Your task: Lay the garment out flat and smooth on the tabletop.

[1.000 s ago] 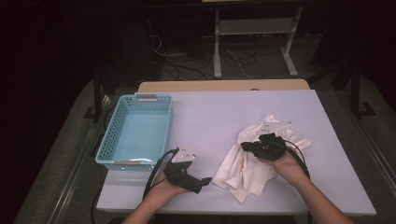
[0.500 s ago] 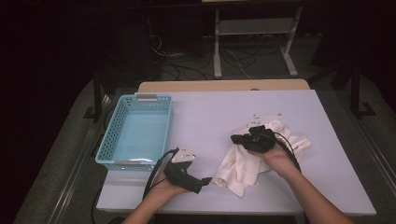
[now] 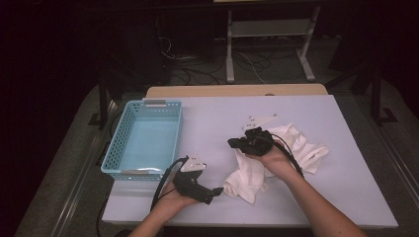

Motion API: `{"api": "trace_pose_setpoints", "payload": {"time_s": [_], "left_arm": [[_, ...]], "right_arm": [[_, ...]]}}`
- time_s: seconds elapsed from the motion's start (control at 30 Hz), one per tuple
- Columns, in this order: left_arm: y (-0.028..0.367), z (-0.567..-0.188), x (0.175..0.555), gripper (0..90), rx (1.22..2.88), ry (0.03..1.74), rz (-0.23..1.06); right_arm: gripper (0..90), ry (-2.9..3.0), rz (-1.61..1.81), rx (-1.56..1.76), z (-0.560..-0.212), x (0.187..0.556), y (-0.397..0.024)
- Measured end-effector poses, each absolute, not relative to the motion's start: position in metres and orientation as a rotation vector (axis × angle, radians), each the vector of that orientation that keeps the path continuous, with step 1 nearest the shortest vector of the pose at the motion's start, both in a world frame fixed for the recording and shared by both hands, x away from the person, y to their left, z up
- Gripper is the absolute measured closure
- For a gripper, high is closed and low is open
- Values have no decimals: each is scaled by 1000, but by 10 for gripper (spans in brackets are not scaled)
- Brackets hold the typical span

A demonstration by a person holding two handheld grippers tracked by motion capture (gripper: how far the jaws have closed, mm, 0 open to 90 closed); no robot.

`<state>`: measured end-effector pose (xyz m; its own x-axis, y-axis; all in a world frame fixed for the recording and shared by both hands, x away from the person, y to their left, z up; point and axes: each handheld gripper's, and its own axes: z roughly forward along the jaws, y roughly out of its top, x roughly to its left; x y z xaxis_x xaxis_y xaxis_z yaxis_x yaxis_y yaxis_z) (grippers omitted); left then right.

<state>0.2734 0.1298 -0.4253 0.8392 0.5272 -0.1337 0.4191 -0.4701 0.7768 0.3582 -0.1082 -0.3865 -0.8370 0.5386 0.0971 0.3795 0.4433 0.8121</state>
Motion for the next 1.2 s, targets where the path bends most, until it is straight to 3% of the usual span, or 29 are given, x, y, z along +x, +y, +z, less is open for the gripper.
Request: {"api": "trace_pose_setpoints", "payload": {"time_s": [0.5, 0.63, 0.73, 0.87, 1.2], "left_arm": [[130, -425, 273, 0, 2130, 691, 155], [130, -426, 273, 0, 2129, 692, 156], [131, -425, 274, 0, 2132, 690, 157], [131, -425, 274, 0, 2130, 691, 158], [132, -425, 274, 0, 2126, 693, 159]], "right_arm": [[854, 2594, 1335, 769, -397, 363, -82], [646, 2602, 1325, 781, -399, 361, -84], [567, 2593, 1324, 788, -397, 359, -90], [528, 2569, 1322, 818, -394, 357, -104], [531, 2530, 1275, 912, -390, 353, -149]]}}
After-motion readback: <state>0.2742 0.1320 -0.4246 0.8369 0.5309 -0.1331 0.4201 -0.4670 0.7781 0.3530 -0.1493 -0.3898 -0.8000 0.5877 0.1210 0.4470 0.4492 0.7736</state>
